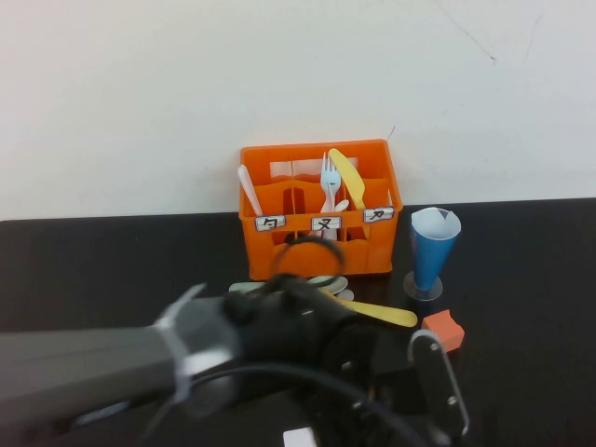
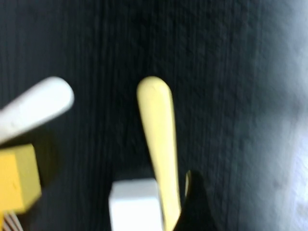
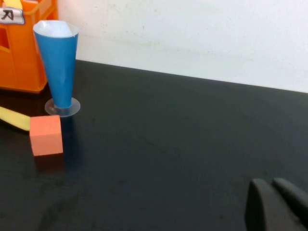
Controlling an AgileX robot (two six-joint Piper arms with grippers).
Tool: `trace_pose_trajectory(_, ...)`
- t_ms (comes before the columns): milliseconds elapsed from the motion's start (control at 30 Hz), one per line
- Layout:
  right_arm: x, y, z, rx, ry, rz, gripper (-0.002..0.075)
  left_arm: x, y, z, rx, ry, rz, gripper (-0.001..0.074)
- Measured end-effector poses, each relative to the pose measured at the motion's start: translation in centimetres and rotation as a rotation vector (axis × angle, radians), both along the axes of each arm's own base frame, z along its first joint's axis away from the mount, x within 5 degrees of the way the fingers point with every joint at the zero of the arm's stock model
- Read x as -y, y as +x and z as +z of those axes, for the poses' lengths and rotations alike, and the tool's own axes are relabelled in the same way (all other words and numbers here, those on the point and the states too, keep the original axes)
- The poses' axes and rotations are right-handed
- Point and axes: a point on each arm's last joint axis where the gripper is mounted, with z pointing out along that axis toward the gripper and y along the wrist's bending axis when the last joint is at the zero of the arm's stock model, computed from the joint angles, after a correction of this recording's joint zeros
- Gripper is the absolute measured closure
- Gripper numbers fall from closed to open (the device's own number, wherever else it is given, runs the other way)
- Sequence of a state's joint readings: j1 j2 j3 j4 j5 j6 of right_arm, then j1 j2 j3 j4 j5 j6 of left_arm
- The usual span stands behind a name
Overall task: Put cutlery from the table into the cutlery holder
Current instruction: Pick up the fork
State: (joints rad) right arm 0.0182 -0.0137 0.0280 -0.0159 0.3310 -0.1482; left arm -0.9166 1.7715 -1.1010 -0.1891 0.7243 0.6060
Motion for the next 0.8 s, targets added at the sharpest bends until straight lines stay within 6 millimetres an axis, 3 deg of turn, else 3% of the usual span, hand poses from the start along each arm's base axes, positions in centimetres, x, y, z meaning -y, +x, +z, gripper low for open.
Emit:
trace_pose_trajectory(233,0.0,0.0,0.0,0.0,0.0,0.0,0.0729,2.6,2.5,-2.8,0.019,0.061,-0.026,0.0281)
trace_pose_trajectory(500,0.0,0.0,0.0,0.0,0.0,0.0,0.0729,2.9,3.0,-6.4,-0.023,0.149,-0.046,0.0281)
trace_pose_trajectory(800,0.0,0.0,0.0,0.0,0.0,0.0,0.0729,3.1,3.2,-8.4,-0.029,0.161,-0.044,0.0281)
